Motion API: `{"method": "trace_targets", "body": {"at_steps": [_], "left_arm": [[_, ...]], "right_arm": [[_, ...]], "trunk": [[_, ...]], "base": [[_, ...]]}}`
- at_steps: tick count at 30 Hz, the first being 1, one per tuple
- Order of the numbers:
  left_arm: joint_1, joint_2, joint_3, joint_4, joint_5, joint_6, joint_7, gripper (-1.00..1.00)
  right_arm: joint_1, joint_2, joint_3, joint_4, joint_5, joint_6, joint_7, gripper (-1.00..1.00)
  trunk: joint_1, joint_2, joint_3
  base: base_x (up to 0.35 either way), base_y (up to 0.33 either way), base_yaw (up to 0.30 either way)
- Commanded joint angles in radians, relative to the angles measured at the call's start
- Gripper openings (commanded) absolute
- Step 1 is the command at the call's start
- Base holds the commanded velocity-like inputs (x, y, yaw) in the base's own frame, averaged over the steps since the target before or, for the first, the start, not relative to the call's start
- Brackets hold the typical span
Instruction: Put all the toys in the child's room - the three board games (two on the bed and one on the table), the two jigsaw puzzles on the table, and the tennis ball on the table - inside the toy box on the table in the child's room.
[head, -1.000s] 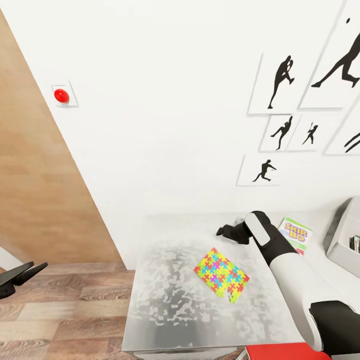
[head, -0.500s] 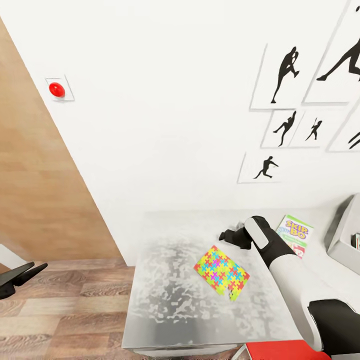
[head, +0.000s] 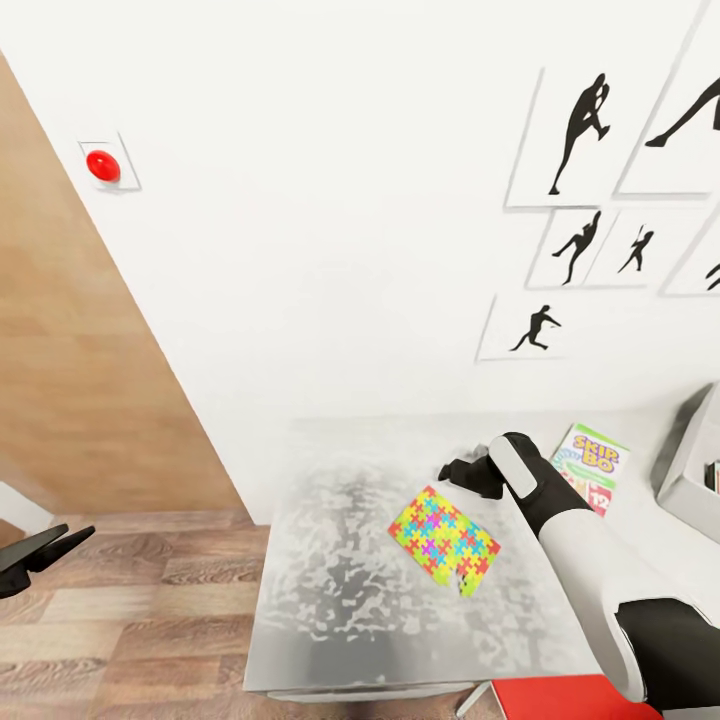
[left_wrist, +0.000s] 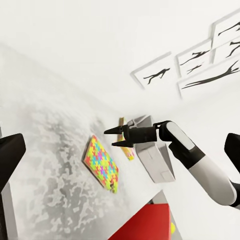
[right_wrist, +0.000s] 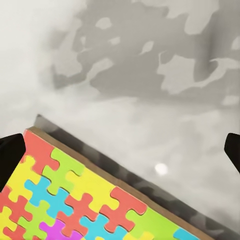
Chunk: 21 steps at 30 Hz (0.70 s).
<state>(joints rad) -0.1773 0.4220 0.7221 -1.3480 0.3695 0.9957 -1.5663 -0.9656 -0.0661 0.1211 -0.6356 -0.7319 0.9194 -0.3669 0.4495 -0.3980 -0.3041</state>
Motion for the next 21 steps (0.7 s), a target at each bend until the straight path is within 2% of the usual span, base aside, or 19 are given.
{"method": "trace_targets", "body": {"at_steps": [1, 21], "left_arm": [[-0.001, 0.0, 0.0, 0.0, -0.001, 0.011, -0.004, 1.0], [-0.001, 0.001, 0.0, 0.0, -0.002, 0.011, -0.004, 1.0]], "right_arm": [[-0.001, -0.001, 0.006, -0.001, -0.011, 0.001, -0.009, 1.0], [-0.001, -0.001, 0.009, 0.01, -0.016, 0.016, 0.001, 1.0]], "trunk": [[0.0, -0.002, -0.004], [0.0, -0.002, -0.036]], "base": [[0.0, 0.0, 0.0], [0.0, 0.0, 0.0]]}}
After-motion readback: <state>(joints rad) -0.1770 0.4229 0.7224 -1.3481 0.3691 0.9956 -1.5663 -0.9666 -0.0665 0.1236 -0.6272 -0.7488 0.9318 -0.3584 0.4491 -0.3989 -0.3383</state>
